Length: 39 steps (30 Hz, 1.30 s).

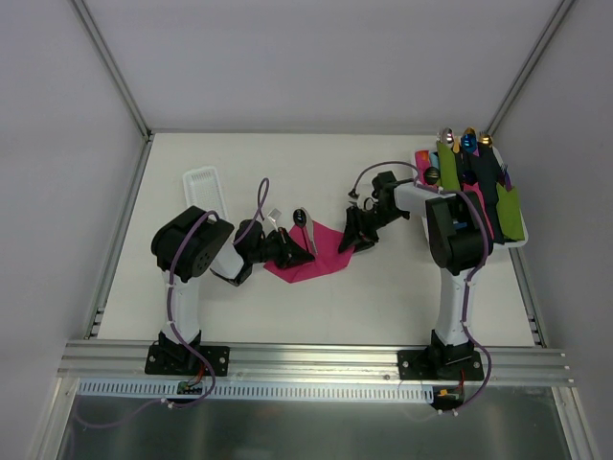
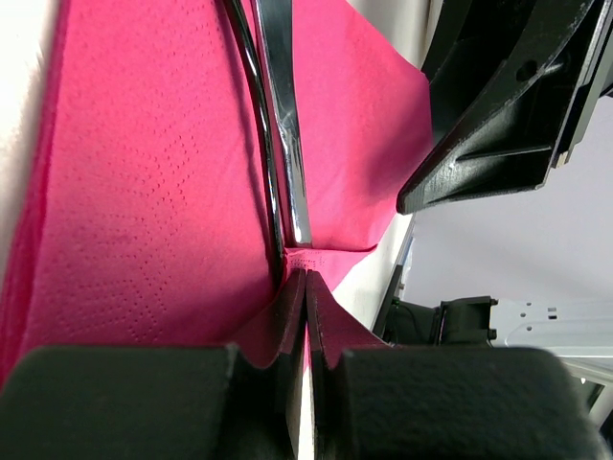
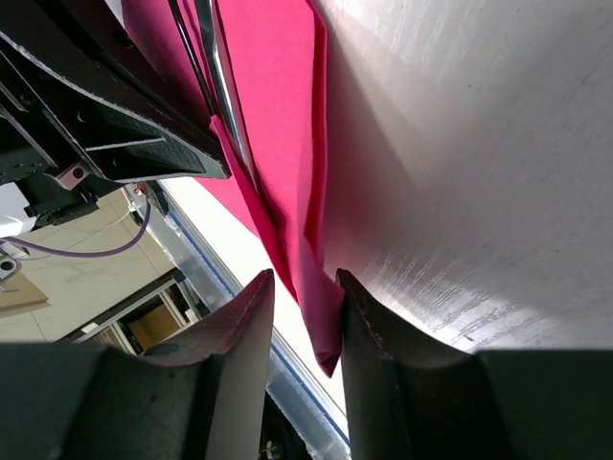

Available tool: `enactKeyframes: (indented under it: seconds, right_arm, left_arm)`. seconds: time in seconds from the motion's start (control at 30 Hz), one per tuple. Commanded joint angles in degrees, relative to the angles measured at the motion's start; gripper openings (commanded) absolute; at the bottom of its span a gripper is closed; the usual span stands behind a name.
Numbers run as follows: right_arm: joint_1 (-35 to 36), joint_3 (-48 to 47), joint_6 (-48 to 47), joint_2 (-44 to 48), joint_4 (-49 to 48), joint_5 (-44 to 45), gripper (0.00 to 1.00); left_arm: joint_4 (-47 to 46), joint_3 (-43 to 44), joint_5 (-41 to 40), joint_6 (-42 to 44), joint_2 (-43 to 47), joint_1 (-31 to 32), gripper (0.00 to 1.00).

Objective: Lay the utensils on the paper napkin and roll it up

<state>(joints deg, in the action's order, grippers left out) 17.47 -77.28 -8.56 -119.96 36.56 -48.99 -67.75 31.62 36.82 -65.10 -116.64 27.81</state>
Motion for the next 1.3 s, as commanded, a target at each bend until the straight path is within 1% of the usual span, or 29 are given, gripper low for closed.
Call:
enactKeyframes:
  seconds: [0.0,0.03,0.1,0.13,0.2,0.23,0.37,0.5,0.63,1.0,1.27]
  right_arm:
    - [-0.25,-0.68,1.26,3.77,-0.52,-1.90,0.35]
    - [-0.16,-0.60,1.52,4.38,-0.78,-1.90,0.30]
    - [0.28,-0.68,1.79,4.47,-0.87,-1.90,0.25]
    - [0.45,-0.77,2.05,4.47,-0.87,-2.24,0.20]
    - [1.15,-0.95,2.75,4.21,-0.87,-2.42,0.16]
    - [1.42,-1.12,3.02,4.04,-0.87,-3.03,0.12]
    - [3.09,-1.65,4.25,3.42,-1.05,-3.83,0.05]
    - [5.37,-2.35,5.74,2.89,-1.66,-4.36,0.03]
    - [6.78,-2.53,10.03,2.28,-3.51,-6.11,0.02]
    - [10.64,-0.24,22.70,-0.18,-14.58,-9.28,0.00]
    - [11.97,-0.07,23.06,-2.21,-15.55,-7.79,0.00]
  left_arm:
    - [4.20,-0.68,-3.77,3.23,-0.26,0.40,0.00]
    - [4.81,-0.68,-3.86,3.40,-0.25,0.49,0.00]
    - [5.25,-0.41,-3.95,3.40,-0.34,0.49,0.00]
    - [5.43,-0.41,-4.03,3.49,-0.34,0.49,0.00]
    - [6.57,-0.07,-4.12,3.66,-0.26,0.40,0.00]
    - [6.83,-0.06,-4.12,3.84,-0.25,0.49,0.00]
    - [8.77,0.20,-4.30,4.46,0.01,0.49,0.00]
    - [8.95,0.03,-4.39,4.63,0.10,0.49,0.00]
    - [9.74,0.20,-4.47,4.89,0.45,0.49,0.00]
    - [11.32,0.20,-4.56,5.51,1.50,0.49,0.00]
    - [12.11,0.03,-4.74,5.95,2.29,0.49,0.00]
